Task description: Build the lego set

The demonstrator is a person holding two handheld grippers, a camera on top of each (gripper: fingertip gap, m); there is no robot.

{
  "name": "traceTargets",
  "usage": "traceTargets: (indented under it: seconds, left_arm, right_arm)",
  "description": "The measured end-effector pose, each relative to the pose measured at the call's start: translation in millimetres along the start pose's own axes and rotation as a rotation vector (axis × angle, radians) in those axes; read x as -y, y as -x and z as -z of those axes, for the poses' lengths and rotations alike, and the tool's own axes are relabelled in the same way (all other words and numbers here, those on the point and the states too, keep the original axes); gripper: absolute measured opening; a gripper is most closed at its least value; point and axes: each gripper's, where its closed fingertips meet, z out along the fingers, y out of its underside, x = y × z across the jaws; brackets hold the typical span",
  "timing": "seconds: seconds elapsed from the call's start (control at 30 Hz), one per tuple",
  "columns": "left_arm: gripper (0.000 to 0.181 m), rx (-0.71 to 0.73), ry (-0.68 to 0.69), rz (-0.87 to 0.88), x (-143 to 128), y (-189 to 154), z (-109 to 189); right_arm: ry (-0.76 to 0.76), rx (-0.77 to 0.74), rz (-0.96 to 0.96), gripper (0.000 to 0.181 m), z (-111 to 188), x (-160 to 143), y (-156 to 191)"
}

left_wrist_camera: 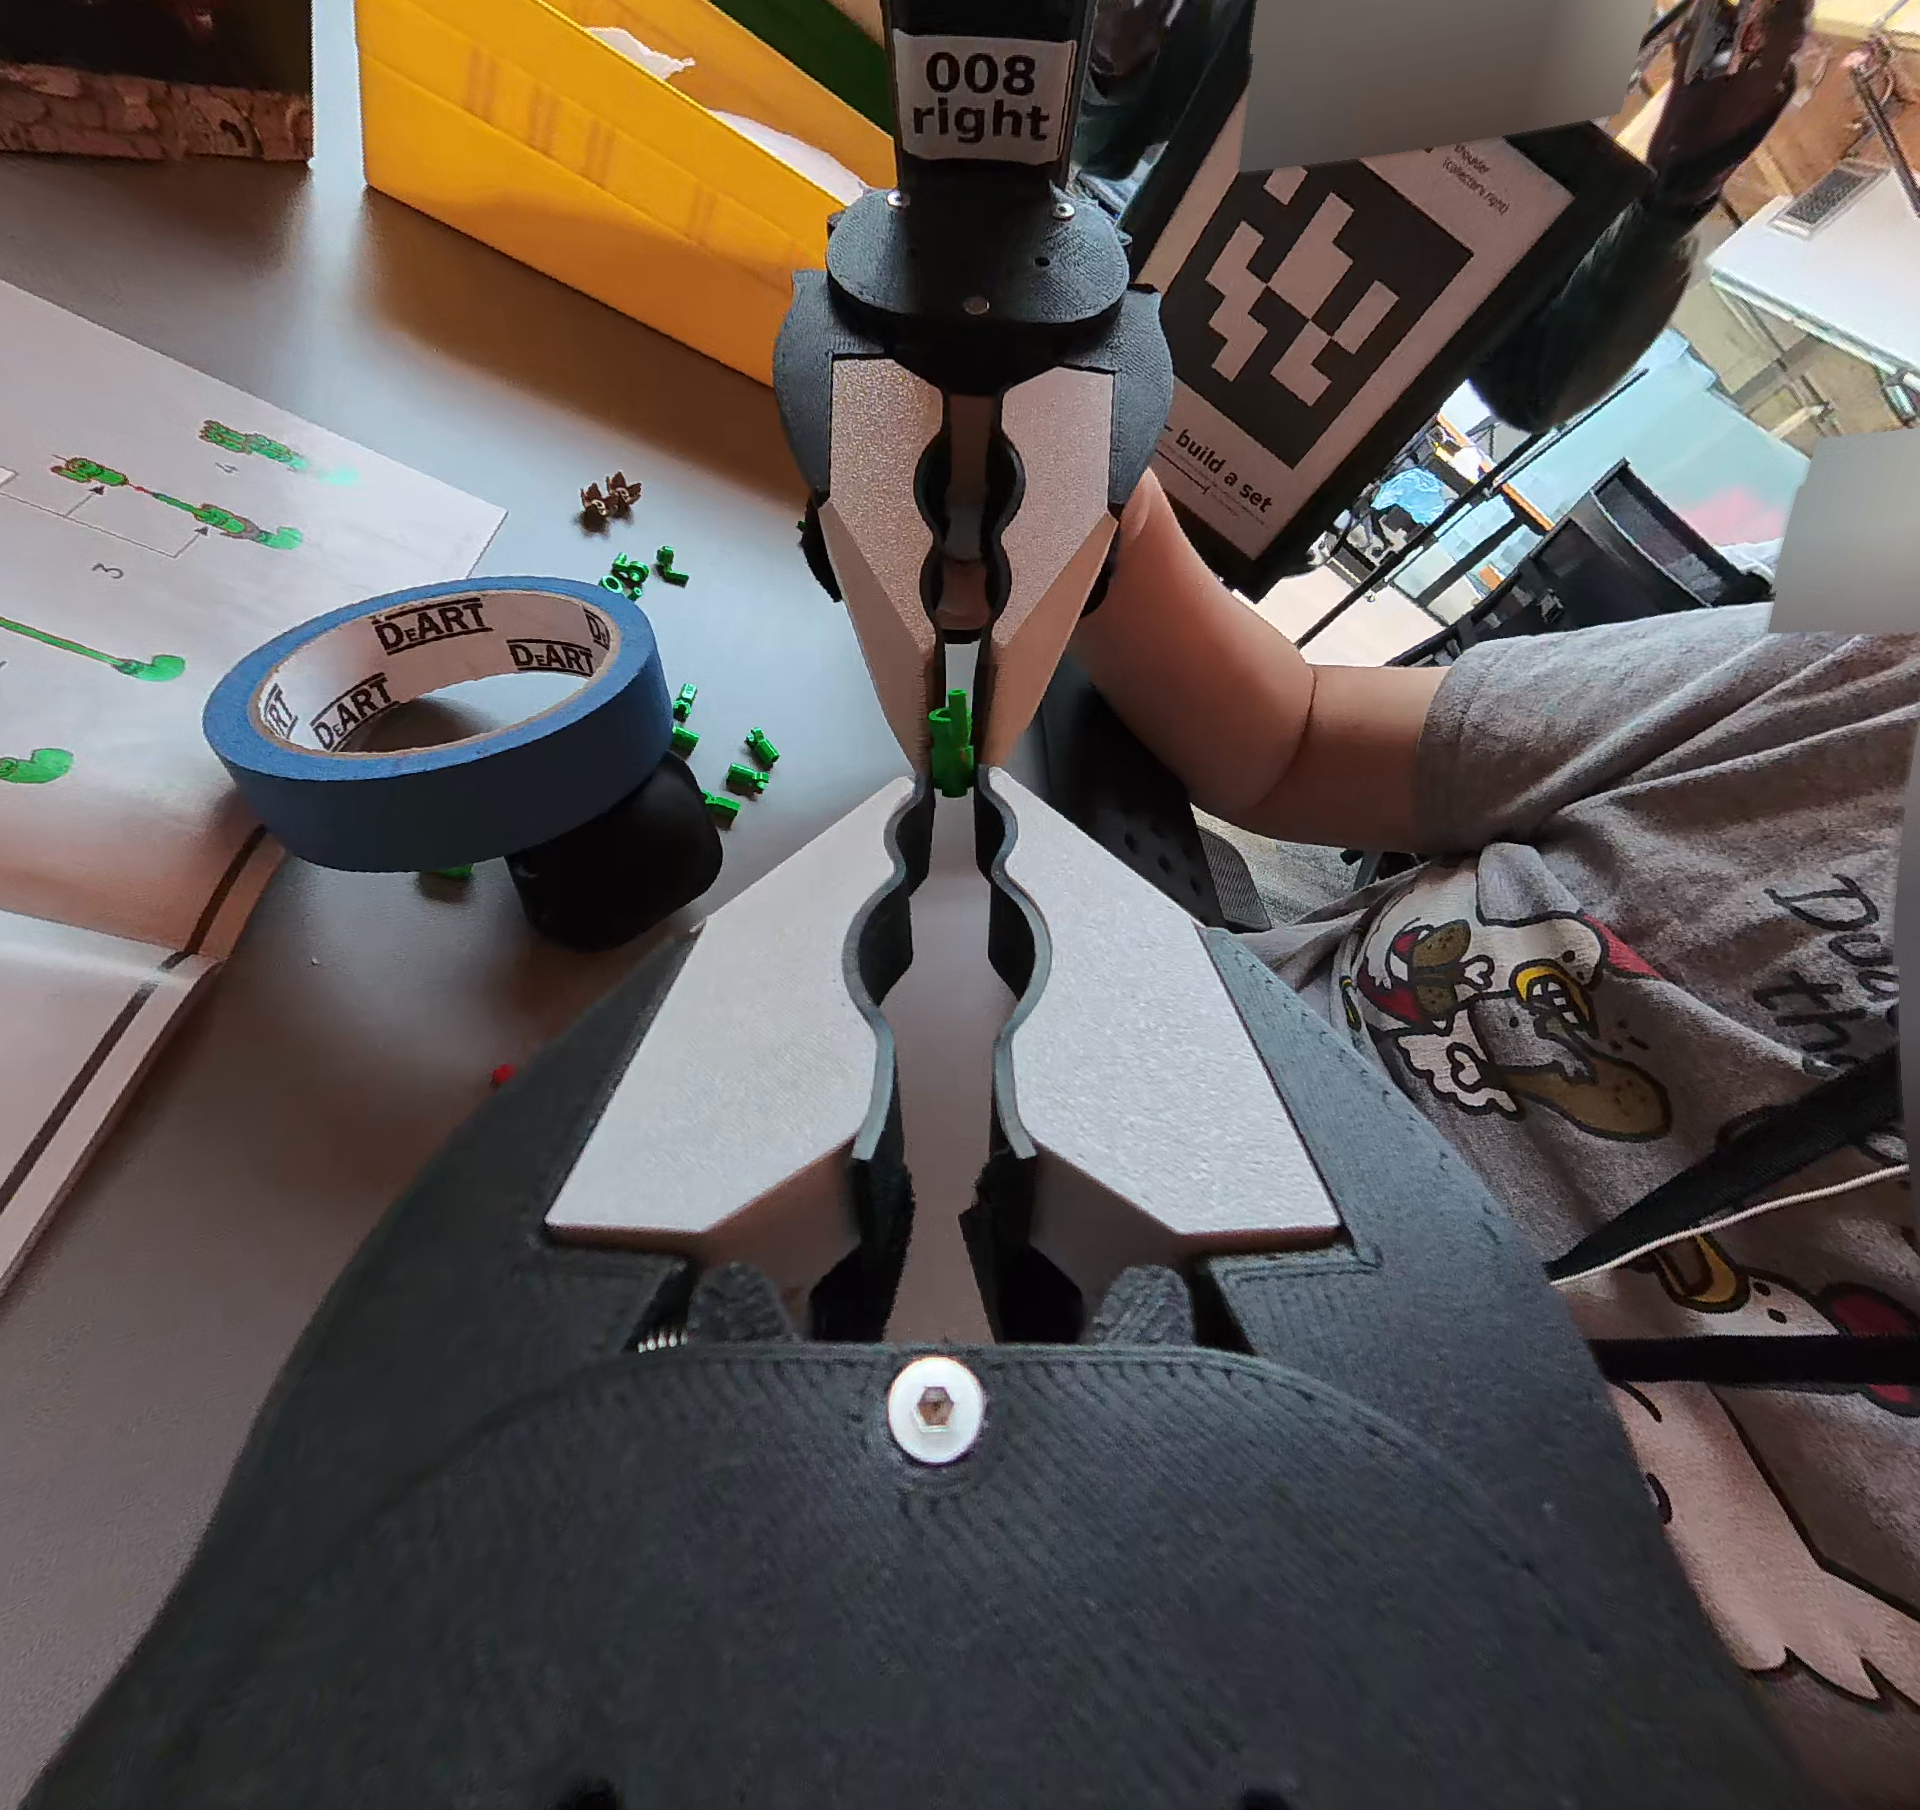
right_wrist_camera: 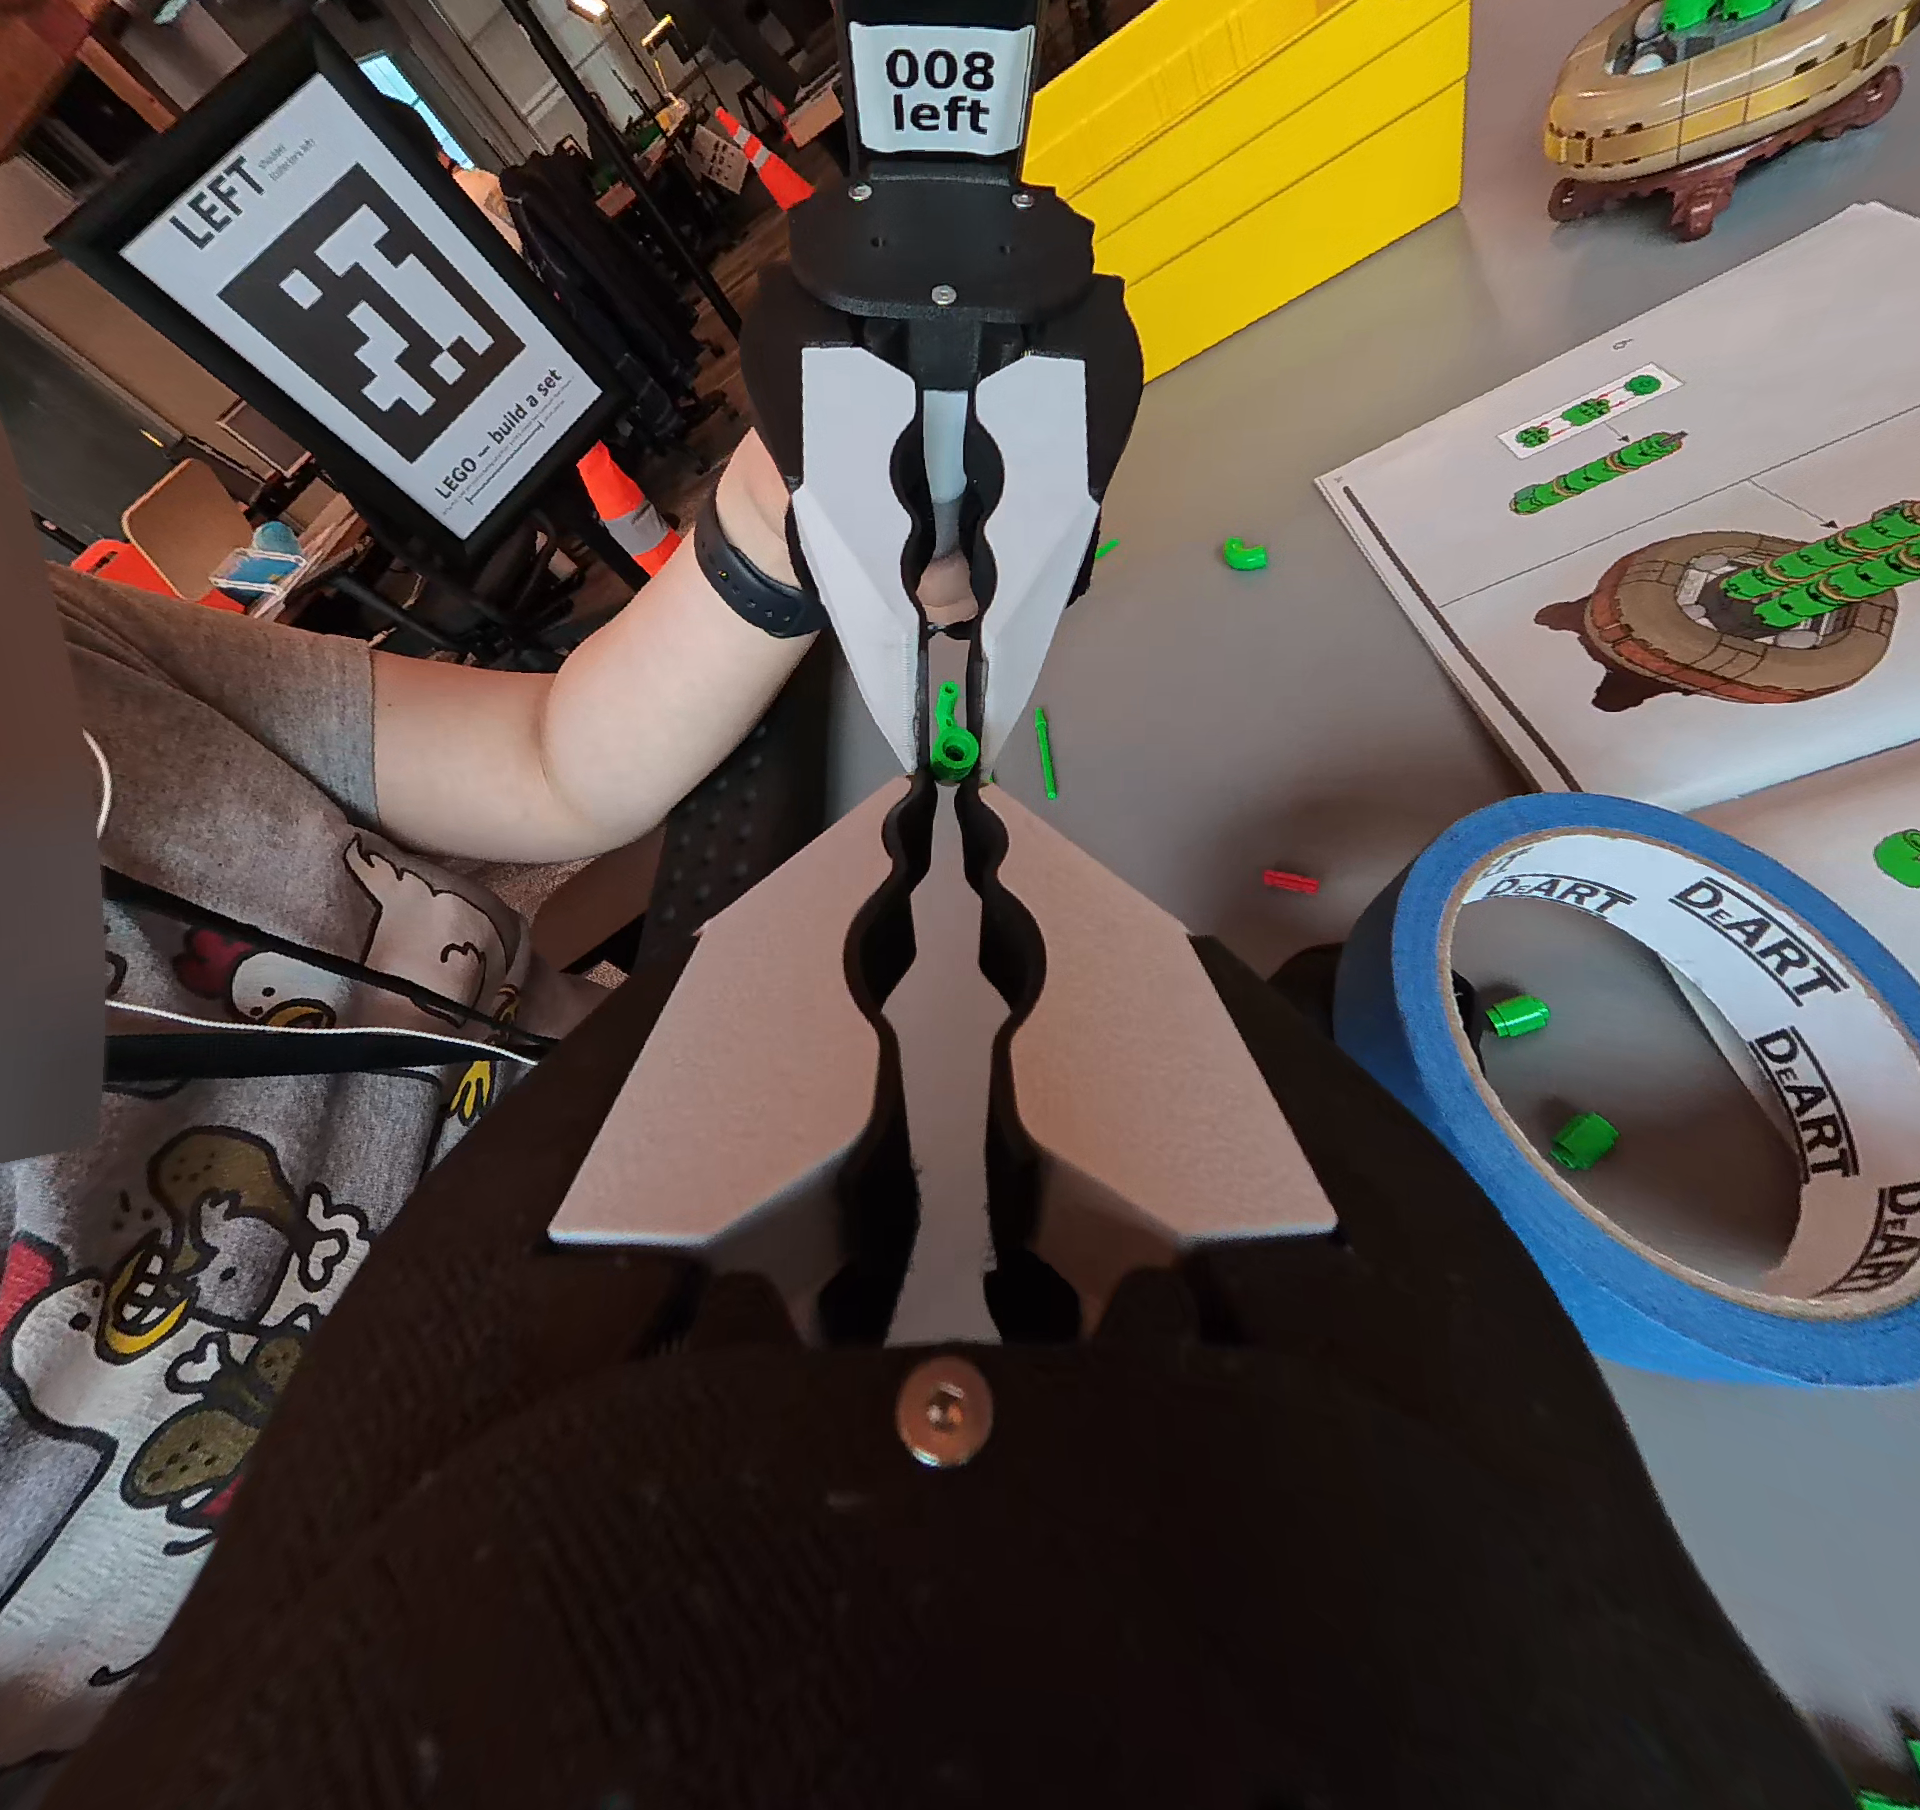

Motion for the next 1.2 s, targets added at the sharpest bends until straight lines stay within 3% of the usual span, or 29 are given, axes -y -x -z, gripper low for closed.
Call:
traceTargets:
  seconds: [0.2,0.3,0.4,0.53,0.63,0.87,1.2]
  left_arm:
    - [0.005,-0.023,-0.028,0.024,4.2,-2.3,3.6]
    - [0.005,-0.062,-0.086,0.082,11.9,-3.4,7.6]
    - [0.004,-0.115,-0.143,0.144,19.1,-5.3,13.1]
    - [0.004,-0.174,-0.202,0.19,27.0,-9.1,18.4]
    - [0.004,-0.197,-0.217,0.213,28.5,-10.0,17.5]
    - [0.004,-0.189,-0.205,0.215,26.7,-9.0,13.6]
    - [0.004,-0.163,-0.197,0.221,24.7,-4.8,13.0]
  right_arm:
    - [-0.028,-0.019,0.079,0.004,-0.6,5.7,1.9]
    - [-0.037,-0.079,0.177,0.02,2.8,9.5,-0.5]
    - [-0.095,-0.182,0.445,0.039,5.9,22.3,5.7]
    - [-0.081,-0.519,0.938,0.04,6.4,34.0,4.4]
    - [-0.064,-0.672,1.114,0.035,2.9,38.4,3.6]
    - [-0.052,-0.681,1.074,0.016,1.2,36.8,0.4]
    - [-0.028,-0.69,1.049,0.016,0.3,34.7,-3.6]
